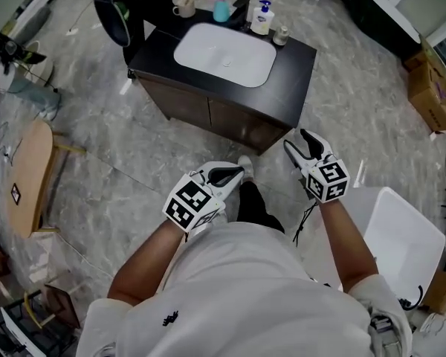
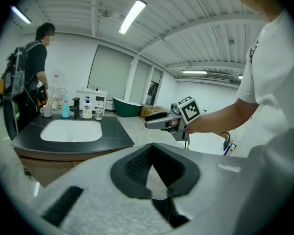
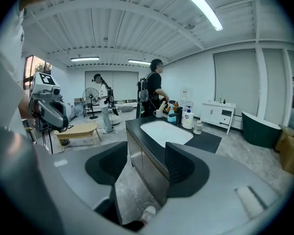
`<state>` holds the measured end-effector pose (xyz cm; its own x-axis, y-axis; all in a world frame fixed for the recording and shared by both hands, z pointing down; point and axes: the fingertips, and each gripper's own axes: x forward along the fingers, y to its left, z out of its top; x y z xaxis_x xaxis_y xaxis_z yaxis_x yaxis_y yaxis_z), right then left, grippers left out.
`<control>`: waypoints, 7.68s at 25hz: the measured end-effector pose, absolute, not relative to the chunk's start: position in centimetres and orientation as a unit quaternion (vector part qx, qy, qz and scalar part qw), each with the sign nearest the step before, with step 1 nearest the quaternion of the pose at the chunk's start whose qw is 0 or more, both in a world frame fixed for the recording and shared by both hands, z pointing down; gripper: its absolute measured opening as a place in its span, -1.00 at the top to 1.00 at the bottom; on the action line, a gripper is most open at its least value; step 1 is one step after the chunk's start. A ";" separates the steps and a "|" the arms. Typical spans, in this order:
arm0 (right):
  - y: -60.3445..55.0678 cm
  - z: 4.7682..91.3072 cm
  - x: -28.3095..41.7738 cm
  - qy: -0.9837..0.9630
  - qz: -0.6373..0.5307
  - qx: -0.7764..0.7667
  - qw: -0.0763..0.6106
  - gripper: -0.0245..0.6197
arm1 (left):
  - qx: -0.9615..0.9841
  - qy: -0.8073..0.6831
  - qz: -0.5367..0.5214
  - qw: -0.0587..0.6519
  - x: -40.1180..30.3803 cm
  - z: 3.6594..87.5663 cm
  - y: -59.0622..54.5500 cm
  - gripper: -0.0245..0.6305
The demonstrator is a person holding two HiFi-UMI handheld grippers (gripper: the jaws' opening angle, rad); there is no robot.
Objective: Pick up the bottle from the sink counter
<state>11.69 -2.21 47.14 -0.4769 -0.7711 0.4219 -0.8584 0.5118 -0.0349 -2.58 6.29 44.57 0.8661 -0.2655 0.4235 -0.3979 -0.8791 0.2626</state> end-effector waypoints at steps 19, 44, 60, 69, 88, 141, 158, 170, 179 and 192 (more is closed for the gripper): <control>-33.2 53.7 21.4 -0.846 0.133 0.476 0.198 -0.02 | 0.921 -0.255 0.207 0.211 2.2 45.3 -16.5 0.91; -58.1 66.0 24.6 -0.830 0.171 0.482 0.221 -0.40 | 0.880 -0.320 0.240 0.258 4.3 47.9 -28.6 0.91; -61.1 68.7 23.4 -0.825 0.162 0.484 0.242 -0.20 | 0.862 -0.347 0.247 0.274 2.5 48.8 -30.1 0.90; -61.0 68.6 23.3 -0.827 0.157 0.478 0.249 -0.18 | 0.862 -0.350 0.245 0.272 1.7 48.7 -30.1 0.91; -57.4 63.2 22.3 -0.830 0.144 0.476 0.253 -0.18 | 0.883 -0.326 0.222 0.253 -1.0 47.8 -27.9 0.91; -18.6 39.8 -0.8 -0.881 0.097 0.412 0.210 -0.18 | 0.933 -0.242 0.161 0.215 -18.6 45.7 -4.0 0.90; -14.6 39.1 -3.1 -0.888 0.095 0.397 0.212 -0.18 | 0.933 -0.237 0.158 0.218 -19.4 46.3 -1.7 0.90; -14.3 39.9 -3.6 -0.888 0.097 0.393 0.219 -0.18 | 0.932 -0.238 0.155 0.224 -19.7 46.7 -1.5 0.90; -14.9 40.4 -3.2 -0.884 0.105 0.397 0.222 -0.18 | 0.930 -0.243 0.155 0.228 -20.3 46.7 -1.8 0.90; -16.6 41.2 -2.5 -0.885 0.108 0.394 0.224 -0.18 | 0.927 -0.249 0.162 0.231 -20.0 47.0 -3.3 0.91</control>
<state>-2.52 -16.63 41.21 -0.5884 -0.6488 0.4825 -0.7462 0.6656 -0.0149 -20.04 -3.34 46.98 0.8239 -0.3863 0.4148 -0.5356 -0.7700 0.3467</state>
